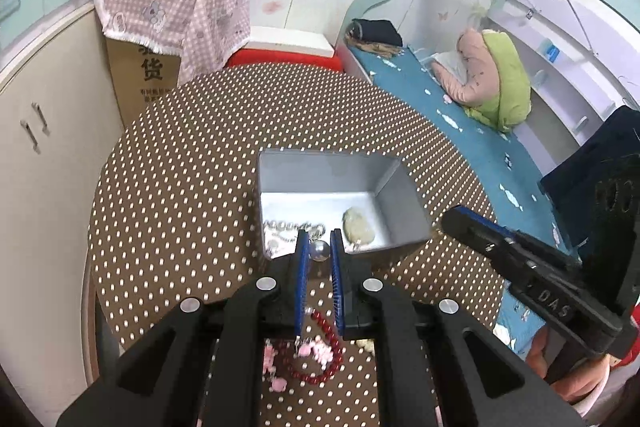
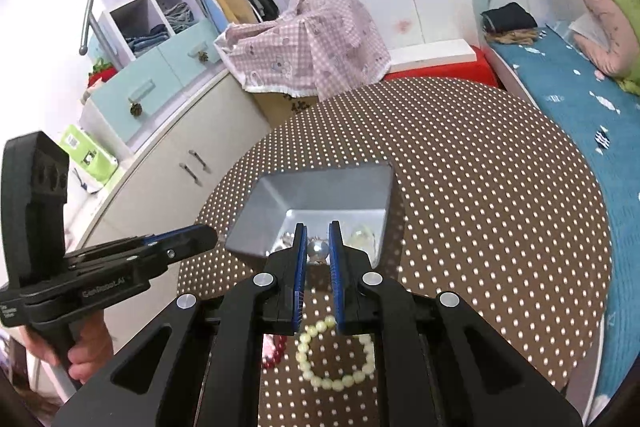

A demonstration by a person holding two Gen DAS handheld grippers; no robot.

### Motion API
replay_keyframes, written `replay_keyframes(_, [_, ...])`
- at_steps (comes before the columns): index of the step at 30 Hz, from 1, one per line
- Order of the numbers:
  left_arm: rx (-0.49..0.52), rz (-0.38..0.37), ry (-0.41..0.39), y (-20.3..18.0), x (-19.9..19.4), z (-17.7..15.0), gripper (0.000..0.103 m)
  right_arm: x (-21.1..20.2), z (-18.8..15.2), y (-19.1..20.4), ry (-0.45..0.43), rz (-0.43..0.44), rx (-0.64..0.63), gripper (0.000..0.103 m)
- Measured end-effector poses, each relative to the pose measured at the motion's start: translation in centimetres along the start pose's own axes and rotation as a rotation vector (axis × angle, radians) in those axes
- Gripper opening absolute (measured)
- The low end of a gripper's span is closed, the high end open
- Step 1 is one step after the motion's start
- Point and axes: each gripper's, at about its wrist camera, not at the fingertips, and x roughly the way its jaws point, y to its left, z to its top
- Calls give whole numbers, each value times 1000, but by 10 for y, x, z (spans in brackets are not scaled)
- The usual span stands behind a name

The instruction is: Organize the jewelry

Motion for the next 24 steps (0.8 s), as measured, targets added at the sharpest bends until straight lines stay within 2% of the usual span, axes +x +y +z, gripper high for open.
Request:
replay_keyframes(11, [-40,1,62,3,37,20,9,37,12,-6,60,-1,33,13])
replay_keyframes(15, [-40,20,48,5,40,20,10,43,14,-13,74,29,87,14])
replay_keyframes(17, [-44,30,47,5,39,19,11,43,15,-17,78,18,100,14])
replay_keyframes(18, [-46,37,47,6,38,19,18,42,15,-18,75,8,98,16])
replay_keyframes(19, [-50,39,44,7,37,19,32,41,15,-19,71,-5,96,27])
replay_keyframes(20, [-54,41,39,8,36,19,36,40,15,-19,68,-22,99,41])
replay_keyframes(21, [-59,41,31,9,34,18,39,36,14,-22,57,-38,108,70])
replay_keyframes(22, [-61,42,31,10,33,18,39,32,13,-23,29,-60,116,74])
replay_keyframes(24, [-66,45,33,13,31,16,39,27,12,-24,20,-72,106,74])
